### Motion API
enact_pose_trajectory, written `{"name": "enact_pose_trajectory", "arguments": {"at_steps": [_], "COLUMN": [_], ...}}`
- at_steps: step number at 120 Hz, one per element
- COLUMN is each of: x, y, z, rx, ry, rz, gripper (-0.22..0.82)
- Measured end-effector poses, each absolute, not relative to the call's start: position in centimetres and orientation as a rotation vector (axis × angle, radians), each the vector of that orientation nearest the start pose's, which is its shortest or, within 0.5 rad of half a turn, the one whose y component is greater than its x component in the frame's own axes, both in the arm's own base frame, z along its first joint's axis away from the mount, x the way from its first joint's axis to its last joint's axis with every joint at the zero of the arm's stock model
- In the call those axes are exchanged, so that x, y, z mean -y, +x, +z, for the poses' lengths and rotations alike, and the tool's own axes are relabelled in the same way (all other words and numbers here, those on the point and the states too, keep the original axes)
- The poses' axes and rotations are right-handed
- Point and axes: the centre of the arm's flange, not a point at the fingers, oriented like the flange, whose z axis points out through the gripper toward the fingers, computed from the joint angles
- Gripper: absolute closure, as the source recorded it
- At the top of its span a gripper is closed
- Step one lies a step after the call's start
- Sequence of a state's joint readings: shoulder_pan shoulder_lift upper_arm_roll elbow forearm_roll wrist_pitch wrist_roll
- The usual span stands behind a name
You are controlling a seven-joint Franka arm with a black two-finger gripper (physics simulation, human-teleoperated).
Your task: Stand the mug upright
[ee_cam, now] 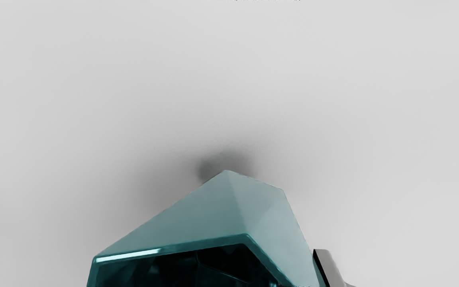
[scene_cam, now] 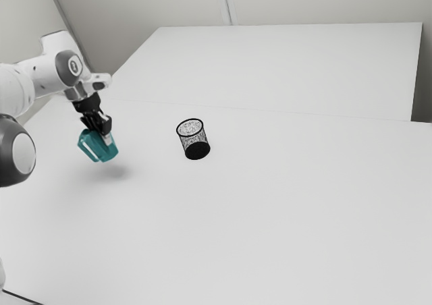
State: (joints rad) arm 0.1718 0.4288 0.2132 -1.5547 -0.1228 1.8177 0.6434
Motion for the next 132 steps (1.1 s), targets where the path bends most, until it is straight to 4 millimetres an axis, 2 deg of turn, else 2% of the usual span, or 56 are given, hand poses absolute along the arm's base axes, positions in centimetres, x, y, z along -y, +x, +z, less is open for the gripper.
{"name": "enact_pose_trajectory", "arguments": {"at_steps": [13,33,53,66,87,99,108,116,122,127,132], "x": [-20.3,-20.2,-20.1,-20.1,-20.1,-20.1,-20.0,-20.0,-18.8,-17.0,-15.1], "y": [64.2,65.8,65.6,65.6,65.8,65.8,65.8,65.6,65.2,65.1,64.8], "z": [37.8,36.5,34.2,33.8,33.7,34.1,35.7,38.6,42.7,46.6,49.6], "rx": [-0.42,-0.374,-0.301,-0.254,-0.192,-0.161,-0.14,-0.119,-0.117,-0.135,-0.157], "ry": [-3.059,-2.95,-2.937,-2.937,-2.946,-2.95,-2.948,-2.947,-2.95,-2.95,-2.951], "rz": [0.181,0.085,0.047,0.02,-0.007,-0.025,-0.054,-0.086,-0.126,-0.167,-0.185], "gripper": [0.78,0.78,0.78,0.78,0.4,0.25,0.18,0.13,0.1,0.08,0.07]}}
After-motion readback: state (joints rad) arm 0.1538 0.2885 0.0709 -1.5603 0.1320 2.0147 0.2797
